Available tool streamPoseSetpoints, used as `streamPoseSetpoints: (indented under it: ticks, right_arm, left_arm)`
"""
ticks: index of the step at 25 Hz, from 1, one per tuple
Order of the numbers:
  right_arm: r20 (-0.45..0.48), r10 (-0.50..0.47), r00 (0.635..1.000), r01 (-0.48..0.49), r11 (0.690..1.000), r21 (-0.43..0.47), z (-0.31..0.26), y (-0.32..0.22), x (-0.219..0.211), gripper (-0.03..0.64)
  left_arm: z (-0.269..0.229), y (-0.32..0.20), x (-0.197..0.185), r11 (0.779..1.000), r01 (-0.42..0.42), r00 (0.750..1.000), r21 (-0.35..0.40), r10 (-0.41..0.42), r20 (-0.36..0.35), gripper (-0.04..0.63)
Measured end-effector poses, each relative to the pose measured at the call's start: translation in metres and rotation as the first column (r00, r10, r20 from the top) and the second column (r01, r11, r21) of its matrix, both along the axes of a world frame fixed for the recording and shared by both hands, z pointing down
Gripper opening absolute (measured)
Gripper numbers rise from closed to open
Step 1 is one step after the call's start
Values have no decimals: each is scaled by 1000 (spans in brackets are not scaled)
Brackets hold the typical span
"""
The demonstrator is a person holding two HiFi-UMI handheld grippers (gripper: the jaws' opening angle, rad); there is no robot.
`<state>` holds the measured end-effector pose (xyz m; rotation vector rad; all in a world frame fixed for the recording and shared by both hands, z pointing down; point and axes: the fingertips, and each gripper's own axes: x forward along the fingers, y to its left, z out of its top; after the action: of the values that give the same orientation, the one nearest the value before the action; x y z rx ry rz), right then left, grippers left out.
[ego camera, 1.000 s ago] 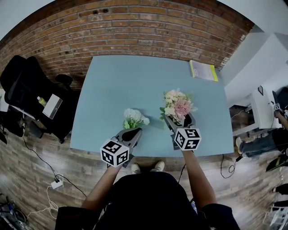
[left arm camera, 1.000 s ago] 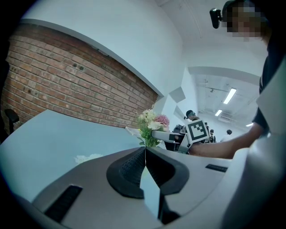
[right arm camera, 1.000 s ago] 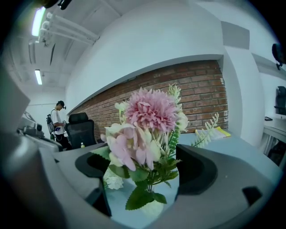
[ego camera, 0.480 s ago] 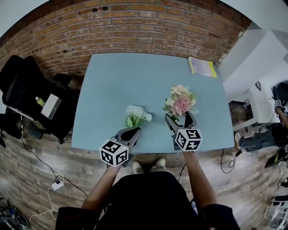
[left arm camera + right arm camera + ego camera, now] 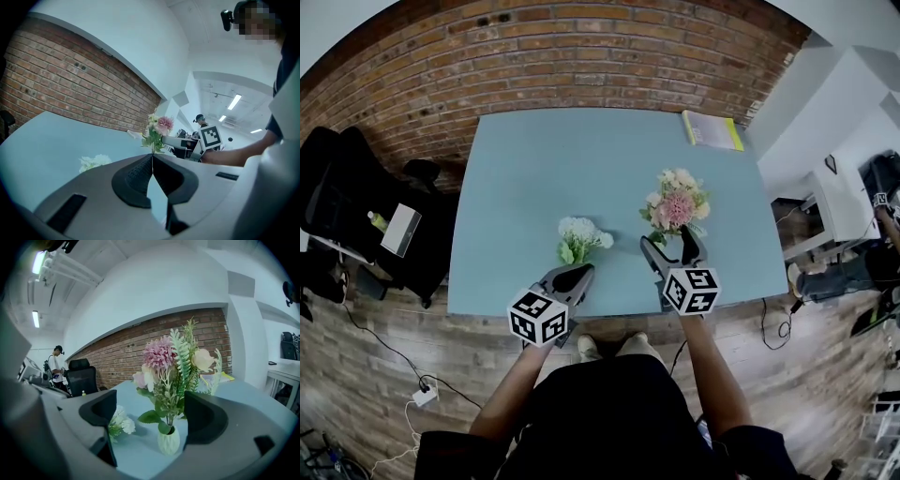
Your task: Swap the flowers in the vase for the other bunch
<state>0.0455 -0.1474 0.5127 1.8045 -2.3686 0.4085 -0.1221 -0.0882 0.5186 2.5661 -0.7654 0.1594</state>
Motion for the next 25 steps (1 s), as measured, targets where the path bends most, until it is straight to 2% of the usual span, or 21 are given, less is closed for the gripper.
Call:
streamPoseSetpoints:
  ticks: [8,15,25]
  right_arm:
    - [19,-7,1000,7,1000,10,-3,3,4,433]
    - [29,-23,999,23,999,23,-6,7,7,433]
    - [46,-63,997,62,998,21,-11,21,20,433]
  left_arm:
    - [-5,-4,10,1000,-25,1000,17,25,4,10]
    - [-13,-5,20,999,-15,1000,38,15,6,9]
    - [-16,7,47,1000,-7,1000,27,7,3,11]
